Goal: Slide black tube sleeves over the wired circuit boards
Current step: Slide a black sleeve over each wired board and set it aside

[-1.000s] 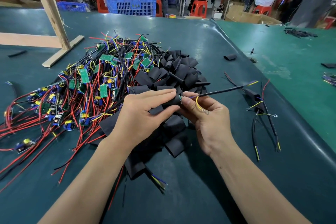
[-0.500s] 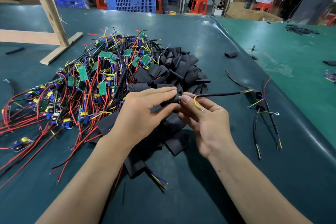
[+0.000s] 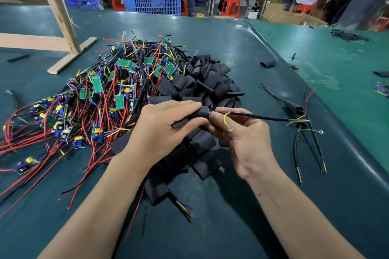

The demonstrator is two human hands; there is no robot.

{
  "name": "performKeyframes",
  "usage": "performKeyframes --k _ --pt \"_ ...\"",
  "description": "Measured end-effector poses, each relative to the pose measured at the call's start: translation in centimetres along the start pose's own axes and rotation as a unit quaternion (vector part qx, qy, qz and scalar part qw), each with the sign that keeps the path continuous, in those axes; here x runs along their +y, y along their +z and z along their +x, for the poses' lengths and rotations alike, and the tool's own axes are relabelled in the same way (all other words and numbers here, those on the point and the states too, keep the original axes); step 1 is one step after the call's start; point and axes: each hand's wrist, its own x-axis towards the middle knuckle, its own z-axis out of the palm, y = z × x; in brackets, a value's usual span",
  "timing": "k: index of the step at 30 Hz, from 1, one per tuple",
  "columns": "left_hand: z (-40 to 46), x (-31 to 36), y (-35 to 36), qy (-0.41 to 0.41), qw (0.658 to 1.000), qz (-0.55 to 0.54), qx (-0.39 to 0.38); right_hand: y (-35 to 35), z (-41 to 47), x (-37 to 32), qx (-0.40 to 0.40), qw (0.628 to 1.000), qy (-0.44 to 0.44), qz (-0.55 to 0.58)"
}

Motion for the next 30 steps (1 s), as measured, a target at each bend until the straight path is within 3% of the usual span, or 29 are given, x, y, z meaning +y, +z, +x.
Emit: performKeyframes --k 5,10,18,21,30 --pt "0.4 0.3 -0.4 -0.02 0.999 -0.039 -0.021 -0.1 0.4 -0.5 -0.03 0.997 0.025 0.066" --pt "0.5 0.2 -0.8 -0.117 0.99 -0.084 0.013 -0.2 0.3 -0.7 -0.053 0.998 0.007 0.045" --pt "0.4 0.4 -0.7 -0.042 0.999 -0.023 0.01 0.0 0.2 -0.6 -0.02 1.0 -0.013 0.001" --pt "0.5 0.5 -1.1 -0.084 0.994 -0.061 -0.021 0.0 0.3 -0.7 -0.023 1.0 0.0 0.01" --pt "0.6 0.2 -1.6 -0.143 0.983 -0.11 0.023 -0.3 0.4 -0.9 -0.062 0.998 0.013 0.028"
